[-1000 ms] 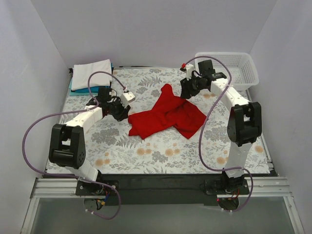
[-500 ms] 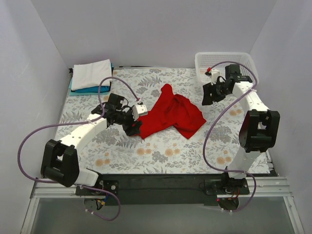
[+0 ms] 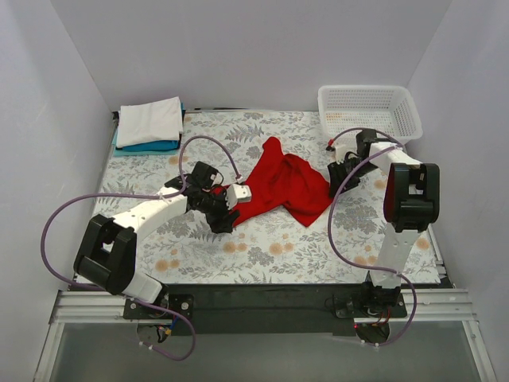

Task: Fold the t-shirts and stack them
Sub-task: Flatten the tshirt out

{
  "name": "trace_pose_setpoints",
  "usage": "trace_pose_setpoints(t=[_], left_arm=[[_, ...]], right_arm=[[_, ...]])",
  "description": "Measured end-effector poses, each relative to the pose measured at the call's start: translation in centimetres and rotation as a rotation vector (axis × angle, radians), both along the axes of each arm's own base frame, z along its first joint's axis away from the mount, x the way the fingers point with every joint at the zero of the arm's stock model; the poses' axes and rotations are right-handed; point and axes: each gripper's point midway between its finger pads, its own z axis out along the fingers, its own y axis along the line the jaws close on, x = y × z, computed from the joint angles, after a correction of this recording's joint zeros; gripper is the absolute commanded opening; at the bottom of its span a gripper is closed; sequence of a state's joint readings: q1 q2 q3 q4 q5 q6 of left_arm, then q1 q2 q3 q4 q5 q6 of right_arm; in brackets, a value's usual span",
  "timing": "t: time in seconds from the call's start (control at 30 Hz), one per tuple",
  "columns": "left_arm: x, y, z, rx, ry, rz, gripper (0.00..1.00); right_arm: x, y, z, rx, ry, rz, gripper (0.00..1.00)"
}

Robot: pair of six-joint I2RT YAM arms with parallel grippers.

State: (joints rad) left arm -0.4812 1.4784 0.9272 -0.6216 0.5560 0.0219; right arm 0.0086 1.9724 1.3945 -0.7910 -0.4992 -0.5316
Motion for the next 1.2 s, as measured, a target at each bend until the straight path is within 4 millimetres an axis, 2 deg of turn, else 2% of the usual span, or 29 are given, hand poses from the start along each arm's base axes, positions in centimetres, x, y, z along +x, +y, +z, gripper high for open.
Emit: trace_pose_setpoints(t=[0.13, 0.27, 0.33, 0.53, 0.57, 0.7, 1.0, 1.2], left_arm=[[-0.5, 0.2, -0.7, 0.023, 0.006, -0.004, 0.54], [-0.7, 0.5, -1.1, 0.038, 0.008, 0.000, 0.53], [-0.6, 0.5, -1.2, 0.040, 0.004, -0.001, 0.52], [-0.9, 0.0, -1.9, 0.046, -0.024, -0.036, 0.50], [-1.0, 0.0, -2.1, 0.051, -0.027, -0.044, 0.50], [-1.0, -0.2, -2.6, 0.063, -0.037, -0.066, 0.50], [-0.8, -0.4, -3.3, 0.062, -0.092, -0.115, 0.40], [-0.8, -0.4, -4.3, 0.074, -0.141, -0.168, 0.40]], right_arm=[[-0.1, -0.1, -1.1, -0.006, 0.019, 0.004, 0.42], [-0.2, 0.0, -1.2, -0.001, 0.019, 0.006, 0.41], [-0.2, 0.0, -1.3, 0.000, 0.005, 0.006, 0.36], [-0.2, -0.2, -1.4, -0.009, -0.021, 0.003, 0.29], [-0.2, -0.3, -1.5, -0.012, -0.025, 0.002, 0.27], [0.0, -0.6, -1.6, -0.031, -0.035, 0.000, 0.02], [-0.2, -1.0, -1.1, -0.064, -0.050, -0.013, 0.01], [0.1, -1.1, -0.1, -0.065, -0.079, -0.020, 0.01]])
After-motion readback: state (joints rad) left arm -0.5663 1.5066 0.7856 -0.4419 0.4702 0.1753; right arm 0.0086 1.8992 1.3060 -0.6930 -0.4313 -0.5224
